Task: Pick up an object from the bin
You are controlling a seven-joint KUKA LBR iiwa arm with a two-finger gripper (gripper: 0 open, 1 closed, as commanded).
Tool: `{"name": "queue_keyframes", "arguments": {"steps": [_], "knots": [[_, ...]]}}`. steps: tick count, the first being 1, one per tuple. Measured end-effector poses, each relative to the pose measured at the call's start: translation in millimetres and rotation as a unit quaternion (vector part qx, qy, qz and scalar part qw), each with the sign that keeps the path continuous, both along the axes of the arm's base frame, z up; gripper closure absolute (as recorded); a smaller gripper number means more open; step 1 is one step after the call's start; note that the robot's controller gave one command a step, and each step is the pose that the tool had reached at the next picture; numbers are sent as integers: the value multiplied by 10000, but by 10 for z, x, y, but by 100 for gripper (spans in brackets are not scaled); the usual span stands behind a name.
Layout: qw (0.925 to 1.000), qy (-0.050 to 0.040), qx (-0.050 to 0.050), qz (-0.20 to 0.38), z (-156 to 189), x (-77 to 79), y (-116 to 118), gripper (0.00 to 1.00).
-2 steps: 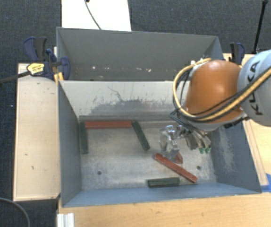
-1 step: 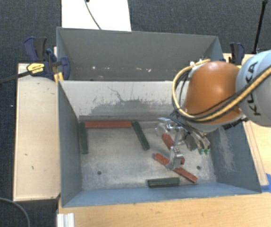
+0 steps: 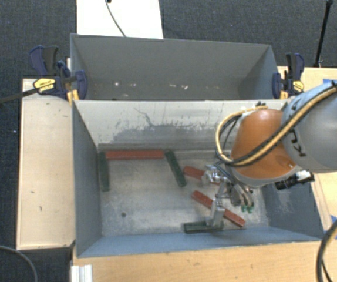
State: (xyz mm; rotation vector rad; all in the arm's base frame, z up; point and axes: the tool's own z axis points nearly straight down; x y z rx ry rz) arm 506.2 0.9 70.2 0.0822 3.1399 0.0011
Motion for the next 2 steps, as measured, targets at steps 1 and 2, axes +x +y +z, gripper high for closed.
{"name": "queue_keyframes", "arguments": {"steps": [1, 2], "knots": [[10000, -10, 2, -4, 17, 5, 7, 100], [10000, -43, 7, -36, 1517, -100, 419, 100]]}}
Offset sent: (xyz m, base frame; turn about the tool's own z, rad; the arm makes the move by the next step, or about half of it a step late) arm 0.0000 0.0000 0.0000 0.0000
